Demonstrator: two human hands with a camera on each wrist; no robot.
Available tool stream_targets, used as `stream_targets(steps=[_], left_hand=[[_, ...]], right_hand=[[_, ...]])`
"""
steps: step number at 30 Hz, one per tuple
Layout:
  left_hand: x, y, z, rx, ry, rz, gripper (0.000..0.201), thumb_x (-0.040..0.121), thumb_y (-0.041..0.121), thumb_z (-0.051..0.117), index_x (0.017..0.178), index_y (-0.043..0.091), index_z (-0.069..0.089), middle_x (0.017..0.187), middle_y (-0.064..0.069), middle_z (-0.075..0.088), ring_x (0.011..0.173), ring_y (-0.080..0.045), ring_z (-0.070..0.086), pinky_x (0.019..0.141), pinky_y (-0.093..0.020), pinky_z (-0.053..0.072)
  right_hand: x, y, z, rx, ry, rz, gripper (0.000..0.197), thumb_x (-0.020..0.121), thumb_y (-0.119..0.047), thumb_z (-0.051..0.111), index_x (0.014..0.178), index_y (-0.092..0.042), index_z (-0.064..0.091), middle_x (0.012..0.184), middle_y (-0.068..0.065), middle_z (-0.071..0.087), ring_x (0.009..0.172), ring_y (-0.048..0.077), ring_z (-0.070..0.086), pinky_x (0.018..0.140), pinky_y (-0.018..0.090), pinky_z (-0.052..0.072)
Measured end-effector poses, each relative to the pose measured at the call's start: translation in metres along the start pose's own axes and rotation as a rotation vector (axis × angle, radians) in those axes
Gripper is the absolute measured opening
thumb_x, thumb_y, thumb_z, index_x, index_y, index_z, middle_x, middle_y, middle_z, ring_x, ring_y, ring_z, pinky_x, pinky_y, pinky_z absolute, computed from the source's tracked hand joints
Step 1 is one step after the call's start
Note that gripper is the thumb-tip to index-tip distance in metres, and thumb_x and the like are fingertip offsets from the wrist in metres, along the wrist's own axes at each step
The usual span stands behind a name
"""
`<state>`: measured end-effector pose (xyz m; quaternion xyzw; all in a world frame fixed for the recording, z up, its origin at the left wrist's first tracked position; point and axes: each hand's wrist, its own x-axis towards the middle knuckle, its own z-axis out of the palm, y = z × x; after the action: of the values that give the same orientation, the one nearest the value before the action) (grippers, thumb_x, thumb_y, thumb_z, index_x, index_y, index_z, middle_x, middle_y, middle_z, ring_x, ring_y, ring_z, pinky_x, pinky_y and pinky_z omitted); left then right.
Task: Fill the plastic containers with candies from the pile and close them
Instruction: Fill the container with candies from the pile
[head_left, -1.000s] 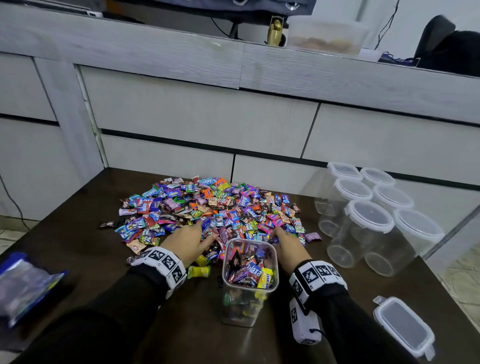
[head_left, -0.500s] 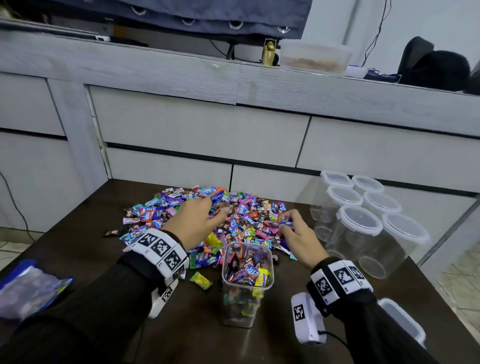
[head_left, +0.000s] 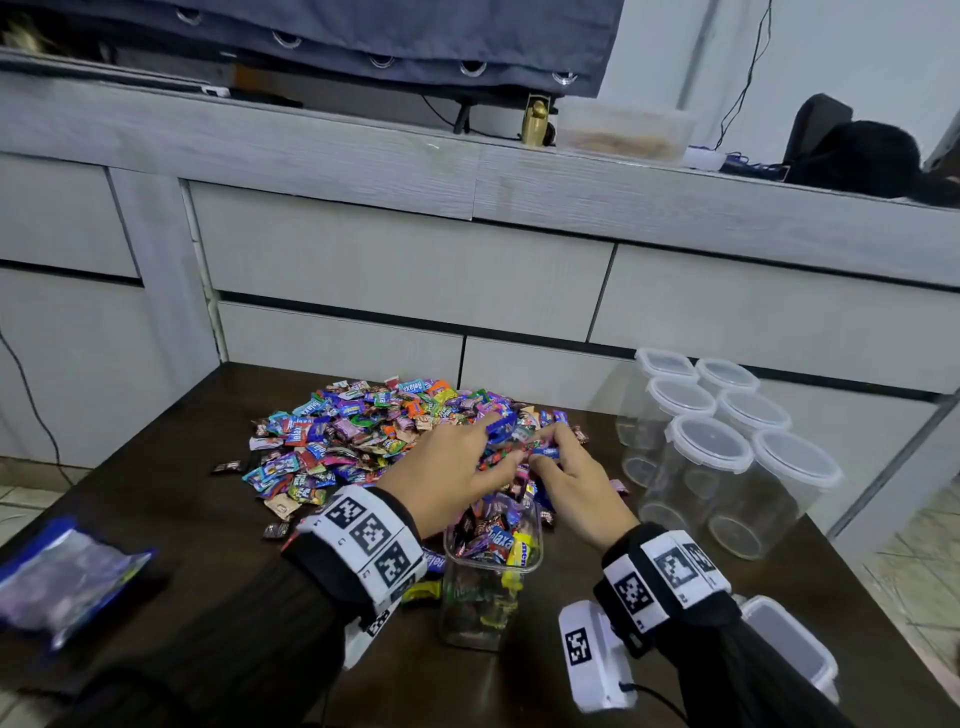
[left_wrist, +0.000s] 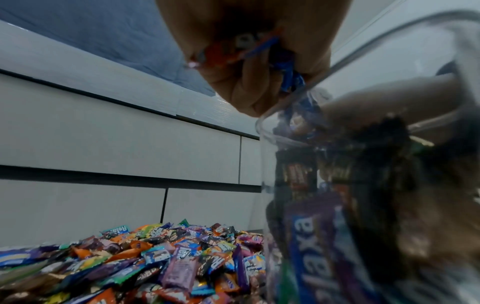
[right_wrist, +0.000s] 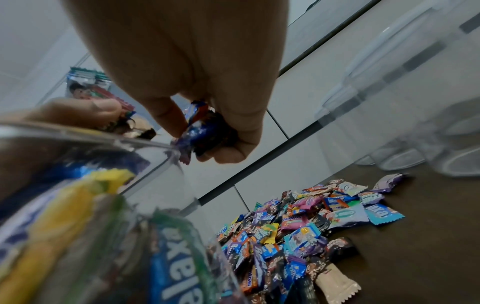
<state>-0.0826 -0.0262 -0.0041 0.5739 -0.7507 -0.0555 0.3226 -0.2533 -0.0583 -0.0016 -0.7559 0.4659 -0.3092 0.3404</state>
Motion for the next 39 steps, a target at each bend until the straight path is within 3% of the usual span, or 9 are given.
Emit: stream_targets(steps=[6, 11, 14, 18, 25, 29, 32, 35, 39], left_hand=[[-0.007, 0.009, -0.006, 0.158, -0.111, 0.138, 0.052, 0.096, 0.051, 0.046, 0.133, 0.014, 0.053, 0.067, 0.006, 0.052, 0.064, -0.015, 0.052, 0.059, -0.032, 0.045], [-0.003, 0.017, -0.014, 0.359, -0.264, 0.306, 0.028, 0.094, 0.050, 0.045, 0.089, 0.023, 0.050, 0.057, 0.006, 0.043, 0.049, -0.005, 0.038, 0.045, -0.026, 0.023], [0.001, 0.020, -0.013, 0.458, -0.323, 0.321, 0.035, 0.091, 0.049, 0.048, 0.074, 0.020, 0.040, 0.054, 0.004, 0.038, 0.048, -0.007, 0.033, 0.044, -0.027, 0.019], [0.006, 0.020, -0.014, 0.498, -0.370, 0.291, 0.046, 0.087, 0.057, 0.052, 0.072, 0.013, 0.052, 0.056, 0.002, 0.040, 0.049, -0.010, 0.036, 0.044, -0.027, 0.023], [0.013, 0.014, -0.029, 0.371, -0.368, 0.217, 0.056, 0.077, 0.076, 0.056, 0.075, 0.020, 0.058, 0.053, 0.009, 0.044, 0.051, -0.003, 0.041, 0.047, -0.023, 0.025], [0.011, 0.019, -0.021, 0.227, -0.198, 0.141, 0.046, 0.091, 0.062, 0.048, 0.077, 0.019, 0.058, 0.052, 0.007, 0.042, 0.048, -0.005, 0.040, 0.047, -0.025, 0.023], [0.008, 0.026, -0.008, 0.057, -0.116, 0.097, 0.039, 0.094, 0.053, 0.050, 0.074, 0.021, 0.057, 0.050, 0.006, 0.044, 0.048, -0.003, 0.046, 0.045, -0.019, 0.024], [0.005, 0.031, 0.007, -0.071, -0.098, 0.075, 0.037, 0.096, 0.047, 0.052, 0.074, 0.019, 0.059, 0.051, 0.005, 0.048, 0.050, 0.000, 0.047, 0.045, -0.018, 0.026], [0.002, 0.028, 0.018, -0.176, -0.154, 0.015, 0.033, 0.096, 0.043, 0.053, 0.070, 0.024, 0.057, 0.059, 0.005, 0.056, 0.050, -0.005, 0.046, 0.050, -0.023, 0.033]], right_hand=[[0.001, 0.006, -0.006, 0.008, 0.005, 0.052, 0.009, 0.097, -0.014, 0.044, 0.094, -0.022, 0.046, 0.081, 0.002, 0.060, 0.069, 0.015, 0.051, 0.062, 0.028, 0.039], [0.001, 0.008, -0.007, -0.024, 0.004, 0.071, 0.015, 0.096, -0.014, 0.044, 0.089, -0.027, 0.042, 0.074, -0.001, 0.055, 0.062, 0.014, 0.048, 0.062, 0.030, 0.037], [0.000, 0.007, -0.008, -0.028, 0.004, 0.089, 0.015, 0.096, -0.015, 0.044, 0.088, -0.027, 0.042, 0.070, 0.000, 0.054, 0.056, 0.012, 0.045, 0.056, 0.024, 0.035], [0.000, 0.003, -0.010, -0.007, 0.007, 0.102, 0.004, 0.096, -0.015, 0.045, 0.098, -0.018, 0.045, 0.096, 0.023, 0.064, 0.080, 0.037, 0.059, 0.073, 0.041, 0.046], [0.002, 0.004, -0.014, -0.047, 0.023, 0.105, 0.003, 0.095, -0.017, 0.045, 0.097, -0.018, 0.046, 0.092, 0.023, 0.065, 0.070, 0.021, 0.052, 0.066, 0.033, 0.038], [0.003, 0.003, -0.014, -0.053, 0.026, 0.100, 0.005, 0.094, -0.016, 0.045, 0.094, -0.021, 0.046, 0.075, 0.007, 0.058, 0.059, 0.014, 0.046, 0.061, 0.032, 0.036], [0.002, 0.000, -0.014, -0.031, 0.014, 0.096, 0.005, 0.094, -0.014, 0.046, 0.099, -0.015, 0.047, 0.081, 0.013, 0.061, 0.064, 0.017, 0.049, 0.064, 0.034, 0.040], [0.001, -0.001, -0.015, -0.015, 0.010, 0.089, 0.010, 0.094, -0.012, 0.045, 0.103, -0.010, 0.048, 0.095, 0.020, 0.064, 0.076, 0.022, 0.054, 0.074, 0.041, 0.047], [0.001, 0.005, -0.015, -0.030, 0.014, 0.094, 0.009, 0.094, -0.012, 0.045, 0.102, -0.016, 0.047, 0.082, 0.005, 0.060, 0.066, 0.015, 0.049, 0.065, 0.032, 0.041]])
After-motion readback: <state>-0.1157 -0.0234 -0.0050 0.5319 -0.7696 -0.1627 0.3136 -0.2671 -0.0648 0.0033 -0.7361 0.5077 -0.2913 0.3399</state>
